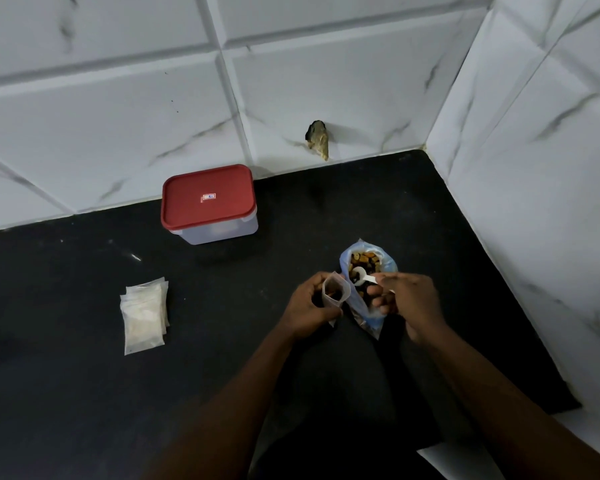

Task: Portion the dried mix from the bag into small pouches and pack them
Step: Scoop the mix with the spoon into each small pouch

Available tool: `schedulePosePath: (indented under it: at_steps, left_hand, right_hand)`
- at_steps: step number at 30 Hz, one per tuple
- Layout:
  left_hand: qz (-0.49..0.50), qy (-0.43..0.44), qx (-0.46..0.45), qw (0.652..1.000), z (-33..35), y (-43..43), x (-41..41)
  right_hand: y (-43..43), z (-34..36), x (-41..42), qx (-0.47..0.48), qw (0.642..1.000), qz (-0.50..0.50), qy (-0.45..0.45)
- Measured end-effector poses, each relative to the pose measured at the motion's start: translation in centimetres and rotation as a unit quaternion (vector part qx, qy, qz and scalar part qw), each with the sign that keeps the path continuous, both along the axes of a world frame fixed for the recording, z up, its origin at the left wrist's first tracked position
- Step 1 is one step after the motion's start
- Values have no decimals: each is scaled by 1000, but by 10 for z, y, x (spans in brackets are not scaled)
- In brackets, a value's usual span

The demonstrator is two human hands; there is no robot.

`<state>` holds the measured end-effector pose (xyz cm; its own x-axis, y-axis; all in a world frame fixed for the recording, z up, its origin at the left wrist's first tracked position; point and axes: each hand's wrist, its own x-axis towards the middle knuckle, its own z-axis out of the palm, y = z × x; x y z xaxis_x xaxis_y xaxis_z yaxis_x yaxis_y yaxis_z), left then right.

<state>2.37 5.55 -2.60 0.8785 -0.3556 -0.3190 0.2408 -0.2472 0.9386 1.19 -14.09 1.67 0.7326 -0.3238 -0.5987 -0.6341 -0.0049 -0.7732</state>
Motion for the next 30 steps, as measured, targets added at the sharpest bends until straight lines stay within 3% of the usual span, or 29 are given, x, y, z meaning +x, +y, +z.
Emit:
schedulePosePath:
  at_steps: [5, 10, 22, 26, 30]
  left_hand:
    - [-2, 0, 2, 1000, -1, 1, 1]
    - [4, 3, -3, 1000, -1, 1, 0]
    - [30, -34, 8, 999, -8, 0, -2]
    - [34, -33, 11, 999, -10, 0, -2]
    - [18, -49, 22, 998, -12, 0, -2]
  right_hand:
    - [9, 2, 6, 15, 999, -33, -19]
    - [3, 1, 2, 116, 989, -90, 14]
    - [-24, 18, -12, 206, 977, -37, -41]
    - [-21, 29, -21, 164, 983, 47, -73]
    - [-15, 27, -26, 4, 977, 181, -112]
